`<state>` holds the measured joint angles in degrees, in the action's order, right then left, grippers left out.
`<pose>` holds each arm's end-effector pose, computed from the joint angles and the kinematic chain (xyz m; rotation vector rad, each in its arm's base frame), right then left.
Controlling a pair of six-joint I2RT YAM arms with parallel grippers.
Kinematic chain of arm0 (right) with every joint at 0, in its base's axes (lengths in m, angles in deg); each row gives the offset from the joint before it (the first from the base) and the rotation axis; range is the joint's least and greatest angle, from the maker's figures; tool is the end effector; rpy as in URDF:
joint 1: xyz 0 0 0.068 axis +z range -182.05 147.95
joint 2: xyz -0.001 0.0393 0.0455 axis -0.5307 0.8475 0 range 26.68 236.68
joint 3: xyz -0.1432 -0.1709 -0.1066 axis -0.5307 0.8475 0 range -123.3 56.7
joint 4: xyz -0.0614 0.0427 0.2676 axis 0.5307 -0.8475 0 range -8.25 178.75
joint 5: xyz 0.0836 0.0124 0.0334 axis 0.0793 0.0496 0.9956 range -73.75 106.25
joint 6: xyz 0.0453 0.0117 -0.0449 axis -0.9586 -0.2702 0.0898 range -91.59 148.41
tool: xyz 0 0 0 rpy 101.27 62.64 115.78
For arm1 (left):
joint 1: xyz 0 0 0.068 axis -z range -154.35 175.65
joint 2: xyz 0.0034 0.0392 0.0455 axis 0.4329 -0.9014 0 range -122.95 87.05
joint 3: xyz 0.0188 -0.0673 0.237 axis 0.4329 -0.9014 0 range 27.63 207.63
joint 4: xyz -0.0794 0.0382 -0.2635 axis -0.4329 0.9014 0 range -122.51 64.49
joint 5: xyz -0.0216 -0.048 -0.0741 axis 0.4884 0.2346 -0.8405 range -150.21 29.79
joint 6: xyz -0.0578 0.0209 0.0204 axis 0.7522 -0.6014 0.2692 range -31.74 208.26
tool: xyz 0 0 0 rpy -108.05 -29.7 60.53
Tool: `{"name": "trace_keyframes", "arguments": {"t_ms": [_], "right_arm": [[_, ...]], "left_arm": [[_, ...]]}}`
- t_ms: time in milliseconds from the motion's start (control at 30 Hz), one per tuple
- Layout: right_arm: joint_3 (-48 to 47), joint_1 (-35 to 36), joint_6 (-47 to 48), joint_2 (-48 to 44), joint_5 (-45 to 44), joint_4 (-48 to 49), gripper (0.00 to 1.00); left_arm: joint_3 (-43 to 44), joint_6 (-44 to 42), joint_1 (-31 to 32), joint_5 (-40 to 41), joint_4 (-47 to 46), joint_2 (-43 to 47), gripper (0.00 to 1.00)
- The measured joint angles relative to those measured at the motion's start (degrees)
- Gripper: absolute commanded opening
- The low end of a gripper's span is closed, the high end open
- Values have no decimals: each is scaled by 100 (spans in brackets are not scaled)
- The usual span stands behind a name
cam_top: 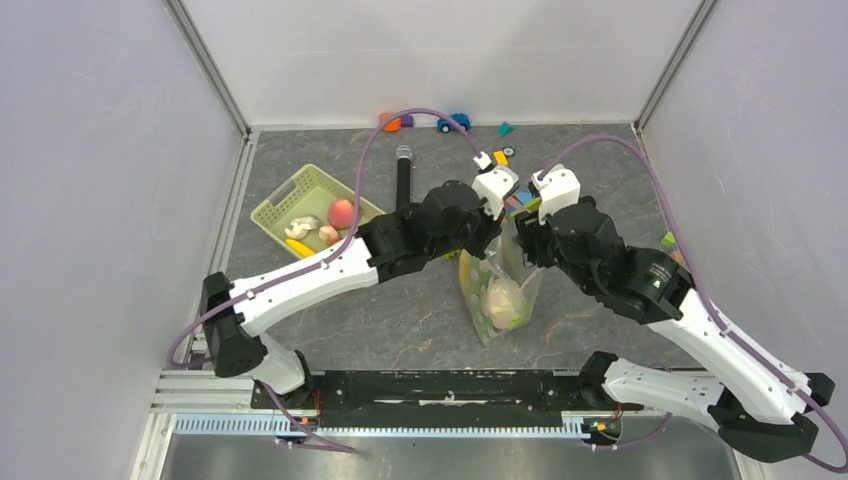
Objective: Place the food in the zip-top bag and seal the zipper
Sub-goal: Adjust the zipper food storage bag at the center of the board.
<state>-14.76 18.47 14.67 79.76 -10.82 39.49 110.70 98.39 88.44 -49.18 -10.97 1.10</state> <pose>0.1511 0.1472 0.3818 -0.3780 2.0162 0.1989 0.1827 -0.3344 0.3459 0.7913 1.8848 -0.6227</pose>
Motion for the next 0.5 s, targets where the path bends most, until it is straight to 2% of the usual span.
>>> {"name": "trace_keyframes", "arguments": {"t_ms": [167,367,400,467,500], "right_arm": [[-28,0,-33,168,-420,-20,43],[-280,0,-28,197,-949,-116,3],[-304,0,-22,181,-1056,-120,0],[-328,0,9,149,-1268,-142,0],[-332,0,28,144,-1368,-164,0]], "left_arm": [[667,-376,-146,-621,385,-459,2],[1408,-774,-614,-1434,1038,-855,2],[1438,-844,-688,-1569,1106,-861,3],[1480,-986,-804,-1818,1228,-861,11],[1484,-1047,-835,-1912,1257,-861,12]]}}
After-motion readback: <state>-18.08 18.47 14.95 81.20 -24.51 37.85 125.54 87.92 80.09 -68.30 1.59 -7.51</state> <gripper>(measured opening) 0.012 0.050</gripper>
